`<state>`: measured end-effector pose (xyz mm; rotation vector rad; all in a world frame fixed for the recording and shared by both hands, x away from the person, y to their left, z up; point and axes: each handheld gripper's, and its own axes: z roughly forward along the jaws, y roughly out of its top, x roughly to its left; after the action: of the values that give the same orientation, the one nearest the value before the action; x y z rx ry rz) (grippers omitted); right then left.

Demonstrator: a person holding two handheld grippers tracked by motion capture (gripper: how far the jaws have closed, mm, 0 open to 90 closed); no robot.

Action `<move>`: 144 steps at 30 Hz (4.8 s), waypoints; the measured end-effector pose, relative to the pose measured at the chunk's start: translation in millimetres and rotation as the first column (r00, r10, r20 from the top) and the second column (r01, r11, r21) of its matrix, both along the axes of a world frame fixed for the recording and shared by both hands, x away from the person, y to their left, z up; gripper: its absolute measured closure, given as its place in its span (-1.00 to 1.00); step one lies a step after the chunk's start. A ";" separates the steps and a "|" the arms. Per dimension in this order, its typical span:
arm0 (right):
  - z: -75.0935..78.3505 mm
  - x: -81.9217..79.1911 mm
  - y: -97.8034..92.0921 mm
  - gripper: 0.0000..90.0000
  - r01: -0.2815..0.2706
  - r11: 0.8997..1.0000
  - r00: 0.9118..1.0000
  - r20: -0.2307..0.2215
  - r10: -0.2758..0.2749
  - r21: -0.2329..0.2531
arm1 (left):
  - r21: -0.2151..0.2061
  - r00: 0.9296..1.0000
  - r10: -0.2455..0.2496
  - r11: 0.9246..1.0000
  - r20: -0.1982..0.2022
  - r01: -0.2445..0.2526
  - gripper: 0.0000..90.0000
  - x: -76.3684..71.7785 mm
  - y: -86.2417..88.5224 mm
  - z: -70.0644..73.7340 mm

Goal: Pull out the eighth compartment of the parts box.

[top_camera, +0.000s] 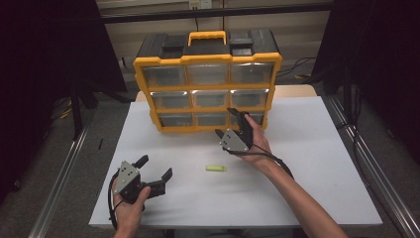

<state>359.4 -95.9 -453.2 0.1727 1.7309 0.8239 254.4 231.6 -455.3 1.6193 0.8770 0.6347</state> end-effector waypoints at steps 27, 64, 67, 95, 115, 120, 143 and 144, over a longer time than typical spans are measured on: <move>-23.4 13.9 12.6 -0.10 0.112 0.926 0.978 0.207 -0.038 -0.361 | 0.009 1.000 -0.010 1.000 -0.004 0.010 -0.90 -0.1 -0.1 -0.2; -31.9 24.3 21.8 0.65 0.225 0.868 0.960 0.253 -0.119 -0.443 | 0.011 1.000 -0.008 1.000 -0.006 0.008 -0.89 -0.2 -0.1 -0.6; -31.4 24.2 21.6 0.70 0.228 0.872 0.960 0.249 -0.127 -0.434 | 0.008 1.000 -0.010 1.000 -0.003 0.010 -0.89 -0.1 -0.4 -0.5; -30.8 23.0 24.6 0.75 0.251 0.859 0.953 0.268 -0.139 -0.446 | 0.008 1.000 -0.013 1.000 -0.004 0.013 -0.89 0.8 0.5 -1.2; -27.9 8.6 22.9 0.75 0.242 0.862 0.957 0.259 -0.134 -0.446 | 0.005 1.000 0.000 1.000 0.002 0.000 -0.89 0.1 0.9 -0.4; -28.1 5.8 22.3 0.75 0.236 0.866 0.959 0.251 -0.134 -0.441 | -0.001 1.000 -0.008 1.000 -0.004 0.008 -0.89 0.9 1.6 -1.6; -28.4 -7.2 20.2 0.75 0.211 0.870 0.960 0.264 -0.097 -0.446 | -0.002 1.000 0.015 1.000 0.009 -0.015 -0.88 0.2 3.0 -0.2; -29.6 -8.8 20.3 0.75 0.223 0.873 0.958 0.262 -0.115 -0.434 | -0.002 1.000 0.013 1.000 0.010 -0.013 -0.88 0.1 2.8 -0.1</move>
<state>350.6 -75.6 -482.8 -0.0890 1.6151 0.2722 254.5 234.4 -455.4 1.6079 0.8811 0.6505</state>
